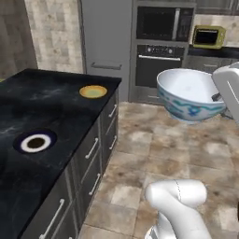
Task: Move the bowls from the cabinet to the plates on the dining table.
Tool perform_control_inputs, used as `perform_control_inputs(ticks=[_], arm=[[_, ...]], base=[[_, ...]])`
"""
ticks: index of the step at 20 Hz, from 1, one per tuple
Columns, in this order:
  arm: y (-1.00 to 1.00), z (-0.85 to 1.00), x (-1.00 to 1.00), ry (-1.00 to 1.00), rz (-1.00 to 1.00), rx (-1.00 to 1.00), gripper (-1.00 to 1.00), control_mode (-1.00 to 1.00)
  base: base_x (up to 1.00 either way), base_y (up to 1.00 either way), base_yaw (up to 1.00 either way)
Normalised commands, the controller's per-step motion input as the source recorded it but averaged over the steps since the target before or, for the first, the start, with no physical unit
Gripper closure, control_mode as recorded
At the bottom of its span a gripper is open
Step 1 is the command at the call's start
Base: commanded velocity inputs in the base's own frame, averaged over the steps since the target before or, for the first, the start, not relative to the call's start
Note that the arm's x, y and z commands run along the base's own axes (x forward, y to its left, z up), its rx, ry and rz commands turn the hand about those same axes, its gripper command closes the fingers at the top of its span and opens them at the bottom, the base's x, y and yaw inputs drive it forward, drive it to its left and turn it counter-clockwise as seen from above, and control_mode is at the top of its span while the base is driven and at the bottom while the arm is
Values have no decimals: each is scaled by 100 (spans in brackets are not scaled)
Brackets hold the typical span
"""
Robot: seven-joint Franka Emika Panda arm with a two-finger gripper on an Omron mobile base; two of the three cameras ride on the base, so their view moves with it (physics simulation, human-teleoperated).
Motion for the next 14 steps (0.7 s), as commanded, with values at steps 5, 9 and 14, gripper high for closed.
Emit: perform_control_inputs(ticks=[5, 9, 14], arm=[[0, 0, 0, 0, 0, 0, 100, 100], [0, 0, 0, 0, 0, 0, 100, 100], [0, 0, 0, 0, 0, 0, 100, 100]], base=[[30, 0, 65], [15, -2, 62], [33, -27, 58]])
